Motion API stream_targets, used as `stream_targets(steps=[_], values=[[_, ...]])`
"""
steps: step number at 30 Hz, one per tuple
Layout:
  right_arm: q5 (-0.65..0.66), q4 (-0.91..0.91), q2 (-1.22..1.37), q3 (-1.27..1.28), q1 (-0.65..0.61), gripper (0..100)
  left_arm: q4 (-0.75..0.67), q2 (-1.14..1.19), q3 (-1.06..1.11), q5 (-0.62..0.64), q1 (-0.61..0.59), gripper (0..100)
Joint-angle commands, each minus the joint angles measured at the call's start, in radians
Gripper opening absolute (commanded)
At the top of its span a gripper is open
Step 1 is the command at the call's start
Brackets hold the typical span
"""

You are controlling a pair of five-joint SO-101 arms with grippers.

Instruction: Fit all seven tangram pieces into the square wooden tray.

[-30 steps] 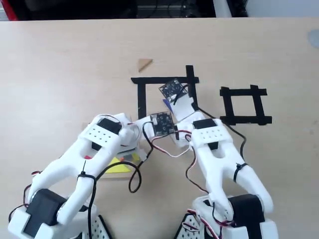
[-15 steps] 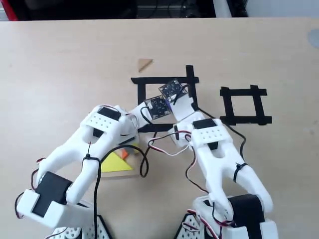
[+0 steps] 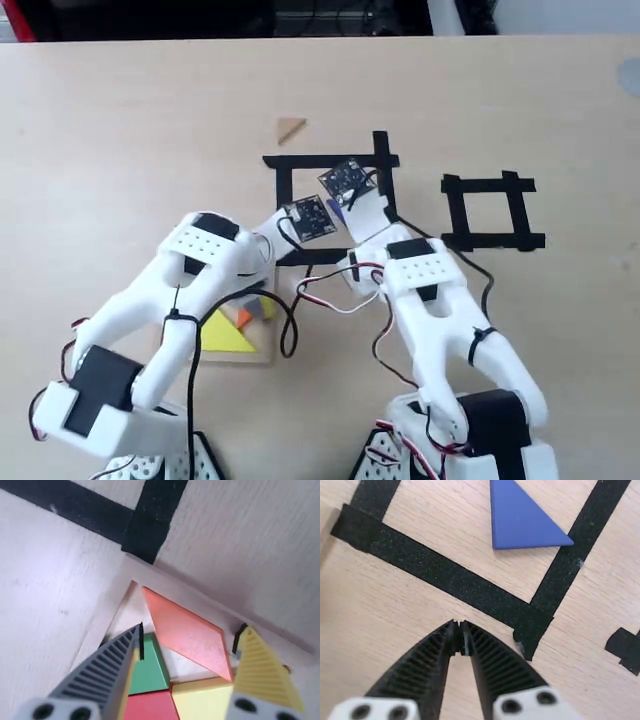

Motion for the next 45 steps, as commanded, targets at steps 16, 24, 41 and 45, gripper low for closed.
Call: stream_targets(steps=[16, 24, 41, 45], values=[[0.009, -0.011, 0.004, -0.047, 0.015, 1.1, 0.037, -0.198, 0.102, -0.084, 0.005, 30], [0.009, -0.011, 0.004, -0.047, 0.015, 1.1, -0.032, -0.192, 0.111, -0.126, 0.018, 30], [0.009, -0.011, 0.004, -0.047, 0.015, 1.1, -0.005, 0.006, -0.035, -0.195, 0.01, 31], [0.009, -0.009, 0.004, -0.045, 0.015, 1.1, 0.003, 0.028, -0.047, -0.216, 0.007, 31]])
